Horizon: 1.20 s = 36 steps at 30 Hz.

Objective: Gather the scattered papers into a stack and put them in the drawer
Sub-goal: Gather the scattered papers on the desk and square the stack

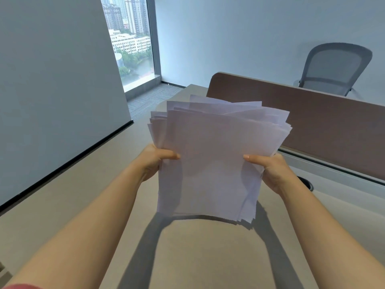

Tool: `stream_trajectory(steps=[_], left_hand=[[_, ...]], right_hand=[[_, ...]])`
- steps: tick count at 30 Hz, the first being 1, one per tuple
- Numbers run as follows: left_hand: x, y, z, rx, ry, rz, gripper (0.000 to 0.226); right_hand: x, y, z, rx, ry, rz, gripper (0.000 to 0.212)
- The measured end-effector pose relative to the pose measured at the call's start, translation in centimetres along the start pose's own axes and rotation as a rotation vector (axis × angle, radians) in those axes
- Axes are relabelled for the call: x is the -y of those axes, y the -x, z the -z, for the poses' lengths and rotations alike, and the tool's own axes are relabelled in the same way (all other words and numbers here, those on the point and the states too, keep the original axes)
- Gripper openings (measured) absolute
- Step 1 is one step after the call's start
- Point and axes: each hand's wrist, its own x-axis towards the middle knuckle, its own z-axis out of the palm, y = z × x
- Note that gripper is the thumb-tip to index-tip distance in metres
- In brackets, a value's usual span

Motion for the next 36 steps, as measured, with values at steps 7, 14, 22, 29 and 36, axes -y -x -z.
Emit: stream_trajectory(steps=[7, 14, 22, 29, 36], left_hand=[[1.5, 0.2, 0.0, -0.063, 0.009, -0.042, 0.032], [4.1, 0.7, -0.2, -0.124, 0.011, 0.061, 0.045], [1.1, -0.4, 0.3, -0.076, 0.040, -0.059, 0.028], [0.5, -0.3, 1.1, -0.060, 0.042, -0.117, 0.025], [-1.2, -0.9, -0.6, -0.005, 0.077, -0.187, 0.026]], right_hand=[[-1.6, 0.9, -0.1, -0.066, -0.017, -0.015, 0.024], [-3.7, 1.4, -0.4, -0.026, 0.007, -0.106, 0.027], [0.0, 1.2, -0.1, -0.038, -0.018, 0.019, 0.023], [-0.7, 1.6, 0.0, 0.033, 0.055, 0.021, 0.028], [0.9, 1.3, -1.0, 0.037, 0.037, 0.100, 0.033]])
